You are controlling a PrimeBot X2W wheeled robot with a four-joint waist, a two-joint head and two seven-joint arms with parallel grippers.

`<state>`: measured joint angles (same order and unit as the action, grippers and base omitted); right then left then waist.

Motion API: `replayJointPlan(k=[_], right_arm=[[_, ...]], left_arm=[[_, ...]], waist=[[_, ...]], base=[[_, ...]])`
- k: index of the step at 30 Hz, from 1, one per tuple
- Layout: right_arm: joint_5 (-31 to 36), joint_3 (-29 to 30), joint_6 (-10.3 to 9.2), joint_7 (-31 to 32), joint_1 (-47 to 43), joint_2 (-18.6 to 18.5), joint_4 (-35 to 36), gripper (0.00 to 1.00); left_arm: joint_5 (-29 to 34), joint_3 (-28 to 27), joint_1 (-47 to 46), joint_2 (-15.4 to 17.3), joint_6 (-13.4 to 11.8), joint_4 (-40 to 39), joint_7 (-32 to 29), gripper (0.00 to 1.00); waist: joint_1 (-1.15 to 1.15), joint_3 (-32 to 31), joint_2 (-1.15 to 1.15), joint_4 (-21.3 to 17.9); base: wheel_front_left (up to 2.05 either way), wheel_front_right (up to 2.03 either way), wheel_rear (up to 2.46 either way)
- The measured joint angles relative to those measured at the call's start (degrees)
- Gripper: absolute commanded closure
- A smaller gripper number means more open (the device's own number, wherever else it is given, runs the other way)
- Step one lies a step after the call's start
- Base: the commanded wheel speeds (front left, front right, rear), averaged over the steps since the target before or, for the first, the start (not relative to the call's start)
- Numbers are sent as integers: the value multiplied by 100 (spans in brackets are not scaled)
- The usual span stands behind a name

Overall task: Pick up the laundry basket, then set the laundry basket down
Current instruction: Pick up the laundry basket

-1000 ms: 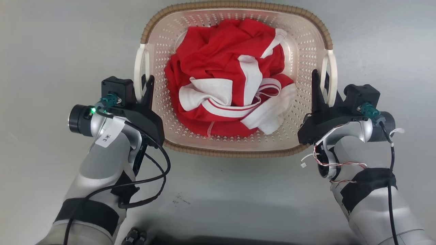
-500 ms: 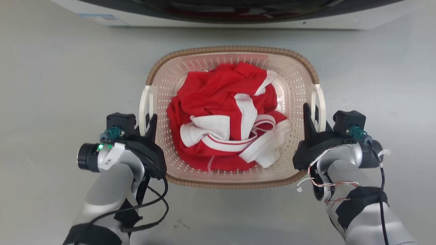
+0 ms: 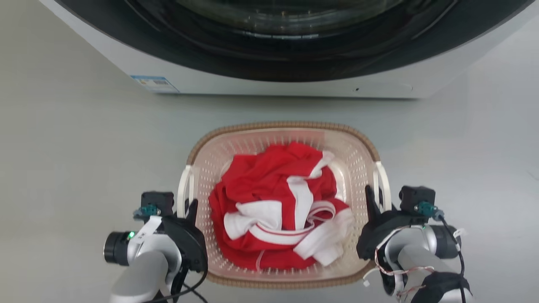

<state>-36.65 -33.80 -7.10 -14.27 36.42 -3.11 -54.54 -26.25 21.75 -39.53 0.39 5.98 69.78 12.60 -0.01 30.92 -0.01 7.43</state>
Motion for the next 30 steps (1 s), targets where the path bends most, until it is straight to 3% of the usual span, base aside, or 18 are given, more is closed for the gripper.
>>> replayJointPlan(k=[15,30], right_arm=[[-1103,-967,-47,494,-1037,-9,-38,100],[-1882,-1557,-71,720,-1862,-20,34,100]], left_arm=[[-466,566,1138,86,-2,66,-548,100],[-621,925,1941,143,-45,96,-882,100]], waist=[[0,-1374,0,-45],[0,-2553,-1,-91]], base=[[0,0,0],[0,0,0]])
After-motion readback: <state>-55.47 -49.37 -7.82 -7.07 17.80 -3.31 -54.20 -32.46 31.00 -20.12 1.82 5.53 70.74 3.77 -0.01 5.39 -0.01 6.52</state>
